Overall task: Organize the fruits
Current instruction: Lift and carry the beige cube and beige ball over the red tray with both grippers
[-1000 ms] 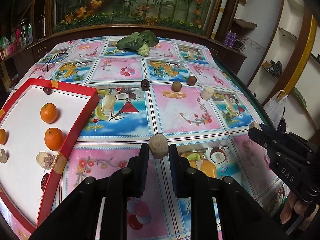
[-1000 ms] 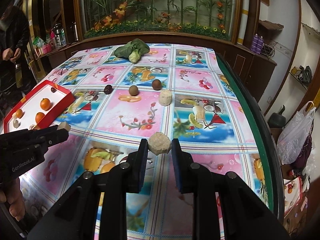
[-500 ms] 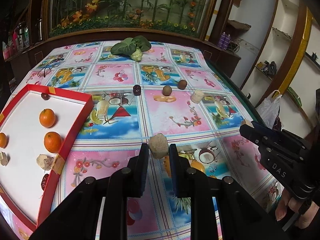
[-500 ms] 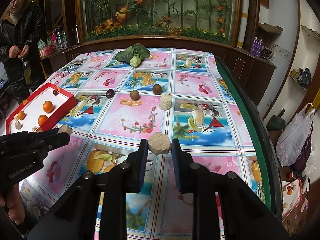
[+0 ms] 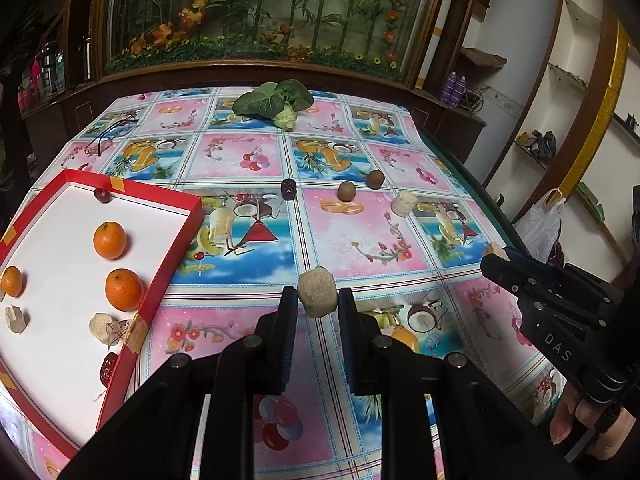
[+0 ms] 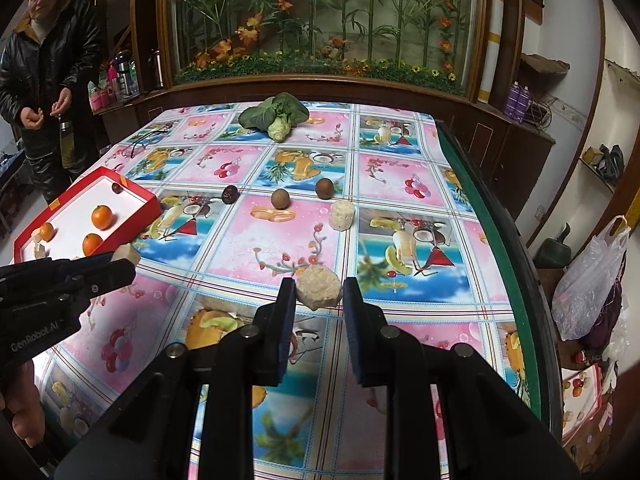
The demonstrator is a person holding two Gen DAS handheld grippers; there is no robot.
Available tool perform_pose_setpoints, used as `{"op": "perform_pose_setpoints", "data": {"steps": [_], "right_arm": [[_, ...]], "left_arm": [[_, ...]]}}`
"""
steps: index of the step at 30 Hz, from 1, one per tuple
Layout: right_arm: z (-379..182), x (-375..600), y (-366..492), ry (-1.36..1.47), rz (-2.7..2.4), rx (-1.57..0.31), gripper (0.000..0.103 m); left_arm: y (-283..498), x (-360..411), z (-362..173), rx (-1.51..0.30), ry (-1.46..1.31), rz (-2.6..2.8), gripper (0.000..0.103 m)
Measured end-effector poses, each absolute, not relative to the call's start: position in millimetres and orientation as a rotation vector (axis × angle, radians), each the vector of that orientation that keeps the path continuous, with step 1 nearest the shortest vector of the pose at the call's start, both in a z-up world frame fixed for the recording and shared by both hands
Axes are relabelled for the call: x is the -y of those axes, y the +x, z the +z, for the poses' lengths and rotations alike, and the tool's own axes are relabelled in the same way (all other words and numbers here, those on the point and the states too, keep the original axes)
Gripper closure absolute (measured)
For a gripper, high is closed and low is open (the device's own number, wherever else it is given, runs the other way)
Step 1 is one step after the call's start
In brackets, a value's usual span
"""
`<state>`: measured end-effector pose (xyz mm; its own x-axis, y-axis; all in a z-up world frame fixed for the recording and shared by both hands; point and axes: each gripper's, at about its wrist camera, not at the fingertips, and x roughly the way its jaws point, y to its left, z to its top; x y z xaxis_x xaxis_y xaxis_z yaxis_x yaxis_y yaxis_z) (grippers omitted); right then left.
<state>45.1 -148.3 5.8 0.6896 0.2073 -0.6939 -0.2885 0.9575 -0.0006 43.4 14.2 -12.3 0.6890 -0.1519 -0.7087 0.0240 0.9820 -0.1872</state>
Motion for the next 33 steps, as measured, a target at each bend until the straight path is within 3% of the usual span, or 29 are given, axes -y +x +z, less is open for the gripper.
{"op": "perform_pose_setpoints", "data": {"steps": [16,33], "right_arm": [[8,123,46,-0.136,0.329,-0.758,0.078],[22,48,47,-0.188,0.478,-0.73,0.077]], "left_arm": [[33,-55,-7,-0.785,-0.215,-0.034,0.084],[10,-149,0,-0.747,-0.336,0.132,0.084]]}}
